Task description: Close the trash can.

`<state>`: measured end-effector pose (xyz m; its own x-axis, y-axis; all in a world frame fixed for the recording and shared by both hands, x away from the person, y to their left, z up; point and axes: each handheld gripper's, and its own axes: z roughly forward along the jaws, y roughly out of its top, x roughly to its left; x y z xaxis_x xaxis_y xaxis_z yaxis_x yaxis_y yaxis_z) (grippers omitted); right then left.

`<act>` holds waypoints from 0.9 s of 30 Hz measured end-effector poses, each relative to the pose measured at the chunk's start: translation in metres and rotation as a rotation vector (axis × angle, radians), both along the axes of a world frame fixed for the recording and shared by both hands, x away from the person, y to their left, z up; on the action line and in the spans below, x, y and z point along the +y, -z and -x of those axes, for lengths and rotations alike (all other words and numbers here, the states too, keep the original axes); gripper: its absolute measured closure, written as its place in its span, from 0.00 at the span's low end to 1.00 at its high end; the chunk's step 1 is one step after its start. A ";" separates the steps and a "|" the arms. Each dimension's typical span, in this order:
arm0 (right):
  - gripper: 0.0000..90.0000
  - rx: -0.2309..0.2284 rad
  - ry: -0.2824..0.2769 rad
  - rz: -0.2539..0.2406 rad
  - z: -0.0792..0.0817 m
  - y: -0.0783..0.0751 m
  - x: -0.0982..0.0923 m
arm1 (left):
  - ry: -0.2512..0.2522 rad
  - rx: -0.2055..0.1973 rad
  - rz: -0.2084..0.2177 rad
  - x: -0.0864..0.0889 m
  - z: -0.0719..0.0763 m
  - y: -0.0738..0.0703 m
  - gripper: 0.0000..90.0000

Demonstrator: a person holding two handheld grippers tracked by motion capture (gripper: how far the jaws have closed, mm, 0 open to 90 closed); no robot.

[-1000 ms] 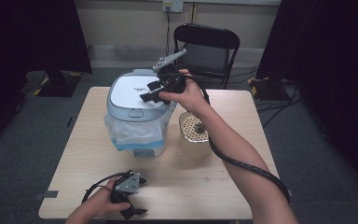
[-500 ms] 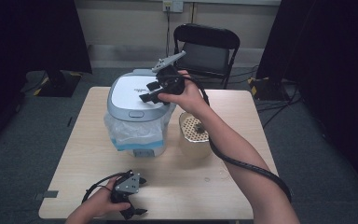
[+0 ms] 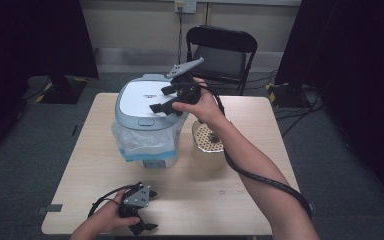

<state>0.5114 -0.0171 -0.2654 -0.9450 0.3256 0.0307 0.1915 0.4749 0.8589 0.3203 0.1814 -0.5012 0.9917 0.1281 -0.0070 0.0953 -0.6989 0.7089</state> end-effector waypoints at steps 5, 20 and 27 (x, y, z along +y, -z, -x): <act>0.17 -0.012 -0.009 0.056 0.002 -0.004 -0.003 | 0.004 -0.003 0.001 0.000 0.000 0.000 0.00; 0.16 -0.007 0.007 0.027 0.022 -0.011 -0.037 | 0.001 -0.002 0.002 0.000 0.000 0.000 0.00; 0.16 -0.009 0.008 0.023 0.035 -0.016 -0.053 | 0.005 -0.005 0.002 0.000 0.000 0.000 0.00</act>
